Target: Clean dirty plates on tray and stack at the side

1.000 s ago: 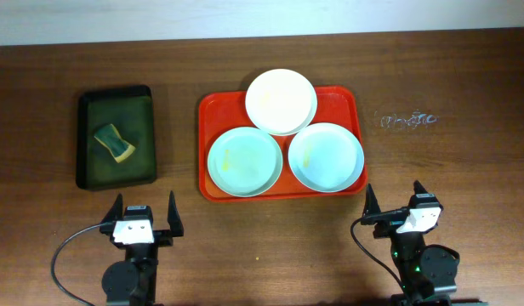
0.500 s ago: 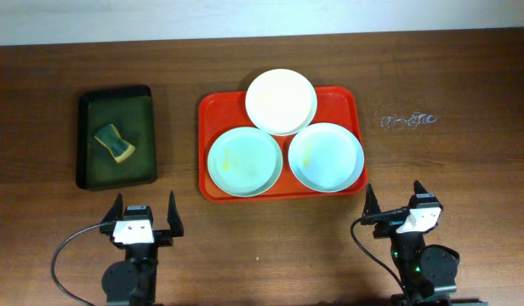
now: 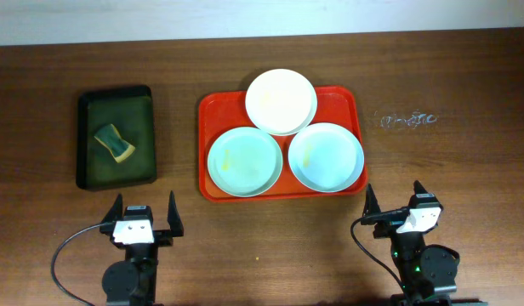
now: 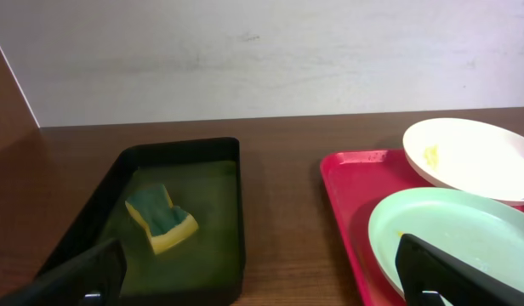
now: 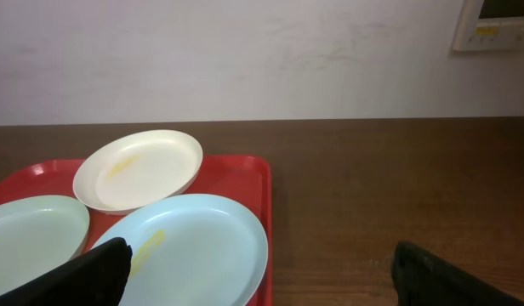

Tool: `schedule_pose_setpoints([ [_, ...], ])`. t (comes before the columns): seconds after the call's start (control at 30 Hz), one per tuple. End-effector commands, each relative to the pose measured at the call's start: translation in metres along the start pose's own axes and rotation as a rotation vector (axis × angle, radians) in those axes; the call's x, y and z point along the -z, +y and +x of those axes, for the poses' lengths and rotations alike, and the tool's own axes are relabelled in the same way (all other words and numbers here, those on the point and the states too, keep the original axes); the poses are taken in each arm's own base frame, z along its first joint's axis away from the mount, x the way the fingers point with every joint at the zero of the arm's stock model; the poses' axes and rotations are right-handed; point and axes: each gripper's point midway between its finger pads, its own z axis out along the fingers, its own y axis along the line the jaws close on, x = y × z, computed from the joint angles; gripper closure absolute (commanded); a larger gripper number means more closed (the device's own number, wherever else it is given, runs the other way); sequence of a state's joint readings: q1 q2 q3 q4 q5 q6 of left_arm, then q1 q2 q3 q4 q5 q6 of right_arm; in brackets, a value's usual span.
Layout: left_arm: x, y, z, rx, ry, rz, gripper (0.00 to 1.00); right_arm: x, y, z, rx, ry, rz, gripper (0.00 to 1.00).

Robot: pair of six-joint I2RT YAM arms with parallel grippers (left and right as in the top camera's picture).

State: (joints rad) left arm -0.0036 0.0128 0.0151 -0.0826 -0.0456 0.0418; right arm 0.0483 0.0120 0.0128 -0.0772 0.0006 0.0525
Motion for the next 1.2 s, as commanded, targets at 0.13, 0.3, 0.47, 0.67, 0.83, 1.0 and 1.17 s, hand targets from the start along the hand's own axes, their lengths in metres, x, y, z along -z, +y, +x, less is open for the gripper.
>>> schedule_pose_setpoints([
  [0.13,0.028,-0.087,-0.044,0.057,-0.180,0.544,0.01,0.000,-0.003,0.003,-0.004,0.004,0.016,0.02],
  [0.3,0.079,-0.055,-0.177,-0.022,-0.723,0.375,0.01,0.000,-0.003,0.003,-0.004,0.004,0.016,0.01],
  [0.47,0.037,-0.028,-0.216,-0.152,-0.349,0.187,0.00,0.000,-0.003,0.003,-0.004,0.004,0.016,0.02],
  [0.67,-0.053,-0.029,-0.255,-0.090,0.042,0.221,0.01,0.000,-0.003,0.003,-0.004,0.004,0.016,0.01],
  [0.83,-0.134,0.017,-0.233,0.065,0.396,0.138,0.01,0.000,-0.003,0.003,-0.004,0.004,0.016,0.02],
  [1.0,-0.170,0.090,-0.163,0.361,0.705,-0.213,0.01,0.000,-0.003,0.003,-0.004,0.004,0.016,0.02],
  [1.17,-0.199,0.129,-0.087,0.436,0.888,-0.368,0.01,0.000,-0.003,0.003,-0.004,0.004,0.016,0.02],
])
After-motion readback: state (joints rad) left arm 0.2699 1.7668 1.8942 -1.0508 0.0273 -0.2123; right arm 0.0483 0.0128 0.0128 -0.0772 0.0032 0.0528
